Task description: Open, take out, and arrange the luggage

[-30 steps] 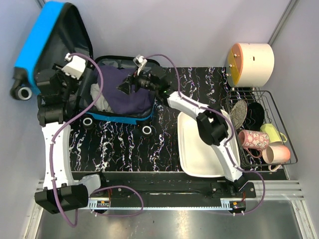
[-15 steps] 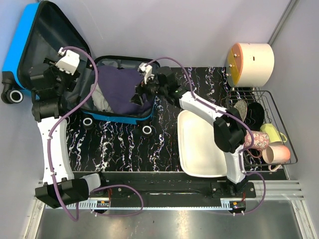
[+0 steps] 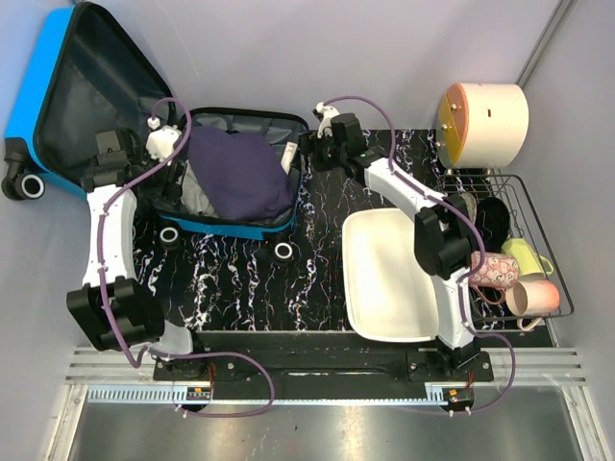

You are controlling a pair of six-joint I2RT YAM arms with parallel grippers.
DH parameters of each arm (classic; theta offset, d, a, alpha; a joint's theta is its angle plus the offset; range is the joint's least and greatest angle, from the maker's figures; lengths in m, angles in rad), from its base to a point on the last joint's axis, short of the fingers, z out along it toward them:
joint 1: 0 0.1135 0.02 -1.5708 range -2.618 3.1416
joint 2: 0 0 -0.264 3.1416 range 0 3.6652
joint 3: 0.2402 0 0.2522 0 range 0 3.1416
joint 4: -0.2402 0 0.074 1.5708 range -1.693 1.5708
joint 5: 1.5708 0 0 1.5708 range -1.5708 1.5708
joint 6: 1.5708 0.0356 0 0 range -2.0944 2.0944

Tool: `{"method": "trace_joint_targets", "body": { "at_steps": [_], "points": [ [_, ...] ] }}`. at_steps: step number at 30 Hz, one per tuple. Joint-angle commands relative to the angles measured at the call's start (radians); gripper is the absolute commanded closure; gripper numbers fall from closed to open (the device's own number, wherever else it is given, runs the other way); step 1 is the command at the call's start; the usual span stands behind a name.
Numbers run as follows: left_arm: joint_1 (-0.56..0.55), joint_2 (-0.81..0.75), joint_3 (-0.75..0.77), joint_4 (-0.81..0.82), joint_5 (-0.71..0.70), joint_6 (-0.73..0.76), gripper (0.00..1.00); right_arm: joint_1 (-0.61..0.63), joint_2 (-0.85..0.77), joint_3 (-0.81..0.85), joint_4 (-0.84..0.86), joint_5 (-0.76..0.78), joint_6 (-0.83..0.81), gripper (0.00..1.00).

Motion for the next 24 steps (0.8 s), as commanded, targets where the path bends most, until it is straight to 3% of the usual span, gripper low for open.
{"method": "trace_joint_targets", "body": {
  "at_steps": [1,12,19,24],
  "points": [
    [0.006,0.051,-0.013,0.1,0.044,-0.166,0.27,0.023,0.087,0.088,0.014,0.096,0.052,0.16],
    [0.012,0.275,-0.042,0.149,-0.104,-0.245,0.4,0.023,0.274,0.286,0.027,0.147,0.05,0.18],
    [0.017,0.217,-0.172,0.134,-0.171,-0.28,0.48,0.026,0.392,0.416,0.057,0.055,0.07,0.46],
    [0.023,0.179,-0.254,0.114,-0.174,-0.304,0.51,0.058,0.422,0.436,0.114,-0.017,0.066,0.49]
  ]
}}
